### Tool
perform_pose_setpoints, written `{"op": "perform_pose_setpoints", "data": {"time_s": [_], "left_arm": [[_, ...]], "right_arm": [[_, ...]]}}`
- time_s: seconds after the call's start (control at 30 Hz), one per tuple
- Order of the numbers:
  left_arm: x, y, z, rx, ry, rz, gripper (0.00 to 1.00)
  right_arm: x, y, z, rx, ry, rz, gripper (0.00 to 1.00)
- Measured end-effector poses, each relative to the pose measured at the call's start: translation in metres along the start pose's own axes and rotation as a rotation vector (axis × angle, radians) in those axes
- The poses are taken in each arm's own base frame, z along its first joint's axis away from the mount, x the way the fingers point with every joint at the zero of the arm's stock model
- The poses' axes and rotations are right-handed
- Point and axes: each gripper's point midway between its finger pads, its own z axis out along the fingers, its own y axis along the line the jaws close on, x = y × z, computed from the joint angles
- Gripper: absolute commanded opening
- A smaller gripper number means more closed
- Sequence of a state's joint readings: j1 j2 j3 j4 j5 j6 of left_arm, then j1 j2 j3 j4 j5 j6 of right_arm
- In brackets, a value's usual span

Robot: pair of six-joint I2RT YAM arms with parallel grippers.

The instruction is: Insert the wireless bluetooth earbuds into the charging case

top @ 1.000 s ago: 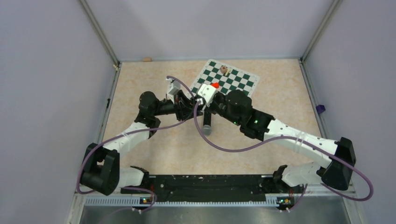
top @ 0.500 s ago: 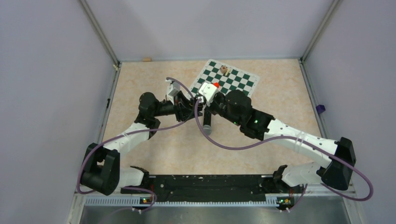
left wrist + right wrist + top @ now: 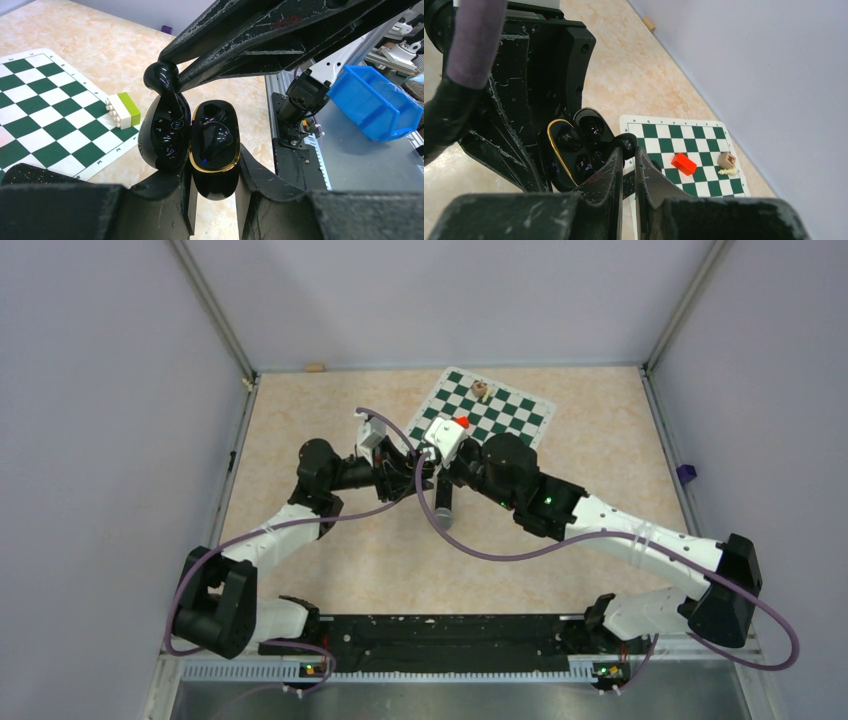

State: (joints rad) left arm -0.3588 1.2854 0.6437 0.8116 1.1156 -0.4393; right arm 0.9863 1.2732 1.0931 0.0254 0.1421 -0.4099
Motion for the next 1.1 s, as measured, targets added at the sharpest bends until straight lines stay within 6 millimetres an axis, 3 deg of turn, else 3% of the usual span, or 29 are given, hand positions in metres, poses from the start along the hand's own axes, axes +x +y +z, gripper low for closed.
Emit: {"op": "perform_pose_setpoints", "data": {"time_s": [1.1], "left_arm": [[0.012,-0.002,-0.007,0.007,0.013,0.139,0.00]], "right_arm": [[0.011,0.019,0.002,-0.089,0.024,0.040,0.00]]}}
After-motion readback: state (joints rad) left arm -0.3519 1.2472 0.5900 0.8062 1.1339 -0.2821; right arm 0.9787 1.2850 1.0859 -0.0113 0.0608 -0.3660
